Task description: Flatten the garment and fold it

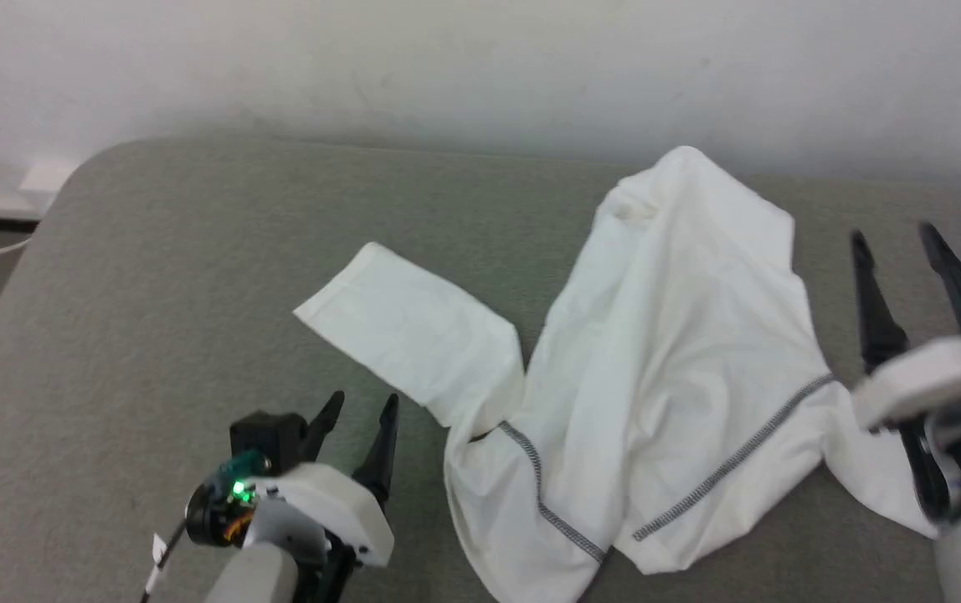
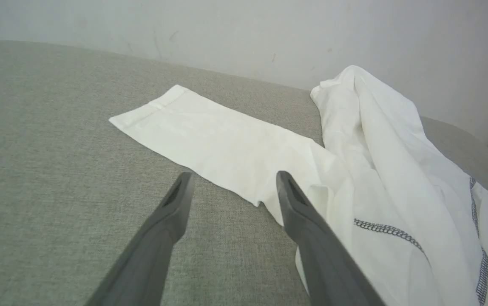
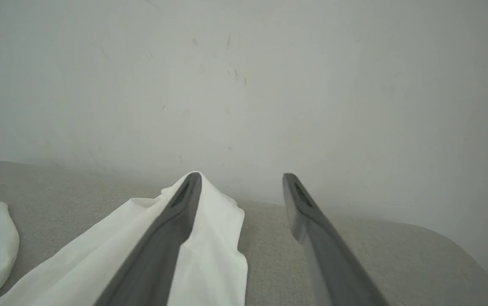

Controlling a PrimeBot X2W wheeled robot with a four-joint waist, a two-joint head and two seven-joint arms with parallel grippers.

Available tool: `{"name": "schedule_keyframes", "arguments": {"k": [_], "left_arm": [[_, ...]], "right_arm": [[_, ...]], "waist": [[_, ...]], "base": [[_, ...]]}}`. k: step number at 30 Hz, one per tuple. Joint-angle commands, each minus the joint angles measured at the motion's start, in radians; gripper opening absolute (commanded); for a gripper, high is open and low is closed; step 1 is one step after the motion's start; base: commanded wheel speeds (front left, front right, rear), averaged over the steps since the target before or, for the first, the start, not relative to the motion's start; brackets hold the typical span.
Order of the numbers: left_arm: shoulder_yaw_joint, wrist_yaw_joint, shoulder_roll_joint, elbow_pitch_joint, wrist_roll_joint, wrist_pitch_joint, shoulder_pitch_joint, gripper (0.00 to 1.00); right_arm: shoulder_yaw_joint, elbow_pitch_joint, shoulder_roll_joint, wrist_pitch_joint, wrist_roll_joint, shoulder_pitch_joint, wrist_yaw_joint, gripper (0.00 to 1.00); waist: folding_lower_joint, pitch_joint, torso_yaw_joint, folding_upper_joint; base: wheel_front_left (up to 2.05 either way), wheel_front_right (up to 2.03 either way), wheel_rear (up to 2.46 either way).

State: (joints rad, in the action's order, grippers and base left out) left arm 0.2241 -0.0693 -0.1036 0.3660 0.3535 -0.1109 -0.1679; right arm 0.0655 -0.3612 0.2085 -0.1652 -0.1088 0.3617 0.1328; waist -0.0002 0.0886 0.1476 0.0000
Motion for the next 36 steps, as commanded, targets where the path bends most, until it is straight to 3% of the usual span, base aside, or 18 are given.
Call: {"name": "schedule_keyframes", "arguments": {"k": [1, 5, 8, 13, 15, 16, 17, 18, 19, 23, 36], "left_arm": [[-0.008, -0.004, -0.01, 0.017, 0.02, 0.035, -0.043, 1.0], [-0.02, -0.006, -0.036, 0.074, 0.052, 0.162, -0.118, 1.0], [-0.026, 0.02, -0.059, 0.125, 0.053, 0.255, -0.17, 1.0], [0.027, 0.048, -0.126, 0.216, -0.018, 0.4, -0.226, 1.0], [0.045, 0.025, -0.131, 0.247, -0.014, 0.453, -0.229, 1.0], [0.054, 0.011, -0.131, 0.258, -0.007, 0.479, -0.229, 0.91], [0.054, 0.011, -0.131, 0.258, -0.007, 0.479, -0.229, 0.91], [0.065, -0.001, -0.136, 0.263, -0.007, 0.494, -0.23, 0.32], [0.073, -0.011, -0.142, 0.264, -0.008, 0.497, -0.232, 0.0], [0.053, -0.011, -0.185, 0.243, -0.009, 0.427, -0.264, 0.0], [-0.153, 0.149, -0.366, 0.178, -0.057, -0.004, -0.552, 0.0]], "right_arm": [[0.055, 0.084, -0.034, 0.015, -0.006, -0.083, -0.002, 1.0], [0.138, 0.309, -0.116, 0.07, 0.014, -0.255, -0.002, 1.0], [0.147, 0.412, -0.14, 0.105, 0.023, -0.321, -0.002, 1.0], [0.138, 0.491, -0.153, 0.13, 0.031, -0.344, -0.002, 1.0], [0.136, 0.503, -0.155, 0.13, 0.03, -0.342, -0.002, 1.0], [0.136, 0.507, -0.156, 0.129, 0.03, -0.342, -0.002, 1.0], [0.136, 0.507, -0.156, 0.129, 0.03, -0.342, -0.002, 1.0], [0.137, 0.508, -0.157, 0.128, 0.031, -0.343, -0.002, 1.0], [0.137, 0.508, -0.157, 0.127, 0.031, -0.345, -0.002, 1.0], [0.132, 0.495, -0.158, 0.123, 0.026, -0.346, -0.002, 1.0], [0.048, 0.43, -0.158, 0.17, 0.025, -0.334, -0.002, 1.0]], "waist": [[0.0002, -0.003, -0.099, 0.0], [0.0002, 0.046, -0.15, 0.0], [0.0002, 0.081, -0.182, 0.0], [0.0002, 0.123, -0.217, 0.0], [0.0002, 0.134, -0.224, 0.0], [0.0002, 0.139, -0.226, 0.0], [0.0002, 0.139, -0.226, 0.0], [0.0002, 0.142, -0.227, 0.0], [0.0002, 0.144, -0.227, 0.0], [0.0002, 0.145, -0.228, 0.0], [0.0002, 0.175, -0.258, 0.0]], "base": [[0.0, 0.0, 0.0], [0.0, 0.0, 0.0], [0.0, 0.0, 0.0], [0.0, 0.0, 0.0], [0.0, 0.0, 0.0], [0.0, 0.0, 0.0], [0.0, 0.0, 0.0], [0.0, 0.0, 0.0], [0.0, 0.0, 0.0], [0.0, 0.0, 0.0], [0.0, 0.0, 0.0]]}}
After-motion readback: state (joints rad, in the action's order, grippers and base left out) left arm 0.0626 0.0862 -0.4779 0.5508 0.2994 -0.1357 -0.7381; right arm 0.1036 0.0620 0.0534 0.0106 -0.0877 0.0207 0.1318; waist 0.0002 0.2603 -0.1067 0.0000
